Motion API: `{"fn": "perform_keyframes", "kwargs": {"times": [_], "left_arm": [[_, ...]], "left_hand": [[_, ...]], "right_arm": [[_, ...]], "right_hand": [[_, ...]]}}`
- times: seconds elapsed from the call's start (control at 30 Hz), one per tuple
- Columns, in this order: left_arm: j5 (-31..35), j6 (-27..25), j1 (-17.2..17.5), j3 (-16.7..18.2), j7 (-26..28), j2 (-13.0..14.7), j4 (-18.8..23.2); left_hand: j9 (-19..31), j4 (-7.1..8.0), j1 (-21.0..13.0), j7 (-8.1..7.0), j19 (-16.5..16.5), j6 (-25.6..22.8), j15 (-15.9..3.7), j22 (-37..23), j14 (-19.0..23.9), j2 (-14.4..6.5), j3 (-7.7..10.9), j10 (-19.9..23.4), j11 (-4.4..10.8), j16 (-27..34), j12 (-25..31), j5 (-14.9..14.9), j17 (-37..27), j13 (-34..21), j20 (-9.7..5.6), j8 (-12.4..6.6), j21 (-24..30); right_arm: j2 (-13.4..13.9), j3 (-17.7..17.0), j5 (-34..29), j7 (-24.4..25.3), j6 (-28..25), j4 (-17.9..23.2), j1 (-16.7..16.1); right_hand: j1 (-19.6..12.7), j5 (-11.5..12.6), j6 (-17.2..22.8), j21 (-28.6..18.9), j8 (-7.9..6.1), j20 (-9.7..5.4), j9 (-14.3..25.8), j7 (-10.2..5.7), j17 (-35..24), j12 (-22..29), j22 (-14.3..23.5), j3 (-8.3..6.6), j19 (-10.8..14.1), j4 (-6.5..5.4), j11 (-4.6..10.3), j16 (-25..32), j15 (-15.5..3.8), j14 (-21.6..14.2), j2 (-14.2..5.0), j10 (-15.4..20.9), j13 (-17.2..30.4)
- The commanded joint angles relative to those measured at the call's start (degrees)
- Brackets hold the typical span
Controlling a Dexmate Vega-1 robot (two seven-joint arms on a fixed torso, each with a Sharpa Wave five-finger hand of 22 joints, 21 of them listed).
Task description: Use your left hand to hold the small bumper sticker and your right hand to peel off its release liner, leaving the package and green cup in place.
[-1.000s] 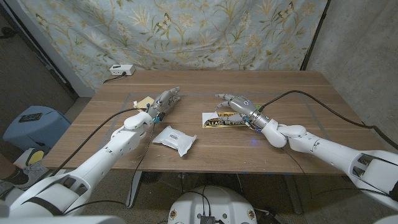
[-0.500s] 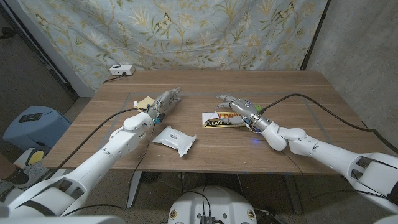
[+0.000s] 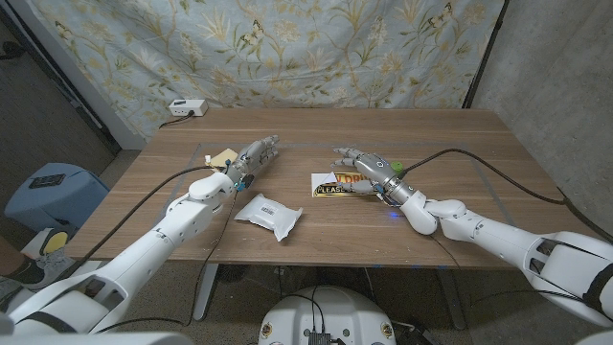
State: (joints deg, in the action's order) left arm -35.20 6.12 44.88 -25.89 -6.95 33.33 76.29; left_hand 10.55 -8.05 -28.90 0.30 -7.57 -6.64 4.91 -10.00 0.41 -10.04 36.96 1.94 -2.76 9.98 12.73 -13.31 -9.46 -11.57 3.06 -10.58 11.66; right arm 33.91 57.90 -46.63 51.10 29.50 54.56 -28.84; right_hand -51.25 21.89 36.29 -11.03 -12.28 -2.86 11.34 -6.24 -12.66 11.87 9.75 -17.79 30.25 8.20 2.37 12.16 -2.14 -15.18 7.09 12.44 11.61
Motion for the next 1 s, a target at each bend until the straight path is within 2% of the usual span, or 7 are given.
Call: {"fn": "perform_keyframes", "kwargs": {"times": [0.03,0.3,0.83,1.0], "left_arm": [[0.2,-0.22,-1.25,-0.57,-1.16,-0.4,-1.21],[0.0,-0.08,-1.46,-0.5,-1.42,-0.6,-1.97],[-0.48,1.56,-2.64,-0.95,-3.23,-2.58,-5.27],[-0.4,1.65,-2.62,-0.95,-2.82,-2.88,-5.57]], "left_hand": [[0.06,-0.03,-0.71,0.12,-0.46,0.26,0.27,-0.15,0.12,0.02,-0.22,-0.4,-0.18,0.37,-0.23,-0.46,-0.27,-0.29,0.25,0.06,-0.11],[0.06,0.0,-0.75,0.06,-0.49,0.26,0.25,-0.16,0.13,0.0,-0.33,-0.34,-0.1,0.36,-0.19,-0.46,-0.28,-0.3,0.26,0.02,-0.11],[0.07,0.07,-0.84,-0.03,-0.55,0.2,0.26,-0.16,0.16,-0.06,-0.53,-0.35,-0.23,0.36,-0.17,-0.47,-0.28,-0.32,0.29,-0.06,-0.1],[0.07,0.09,-0.88,-0.03,-0.54,0.18,0.26,-0.17,0.17,-0.09,-0.59,-0.38,-0.21,0.36,-0.18,-0.47,-0.28,-0.33,0.29,-0.08,-0.1]], "right_arm": [[-2.15,1.9,1.08,1.74,0.48,-4.19,1.43],[-3.11,3.25,1.47,2.16,1.19,-5.98,2.81],[-0.64,2.85,1.26,-0.25,-0.03,-0.9,2.34],[-0.79,2.85,0.61,-0.12,0.31,-0.84,2.51]], "right_hand": [[0.53,0.23,-0.25,0.16,0.14,-0.26,0.3,0.04,-0.28,0.0,0.07,-0.09,-0.24,-0.16,-0.18,0.02,-4.6,-0.01,0.23,0.25,0.15],[0.57,0.29,-0.15,0.14,0.08,-0.2,0.33,0.16,-0.31,0.1,0.07,-0.1,-0.22,-0.18,-0.19,0.08,-4.63,-0.15,0.19,0.48,0.17],[0.54,0.51,1.24,0.01,-0.52,0.0,0.42,0.12,-0.45,0.48,0.08,-0.28,0.0,-0.23,-0.24,0.29,-4.77,-0.73,-0.16,1.45,0.26],[0.37,0.64,2.83,-0.05,-1.14,0.13,0.48,-0.17,-0.52,0.99,0.09,-0.48,0.15,-0.19,0.03,0.36,-4.69,-0.97,-0.41,2.84,0.32]]}}
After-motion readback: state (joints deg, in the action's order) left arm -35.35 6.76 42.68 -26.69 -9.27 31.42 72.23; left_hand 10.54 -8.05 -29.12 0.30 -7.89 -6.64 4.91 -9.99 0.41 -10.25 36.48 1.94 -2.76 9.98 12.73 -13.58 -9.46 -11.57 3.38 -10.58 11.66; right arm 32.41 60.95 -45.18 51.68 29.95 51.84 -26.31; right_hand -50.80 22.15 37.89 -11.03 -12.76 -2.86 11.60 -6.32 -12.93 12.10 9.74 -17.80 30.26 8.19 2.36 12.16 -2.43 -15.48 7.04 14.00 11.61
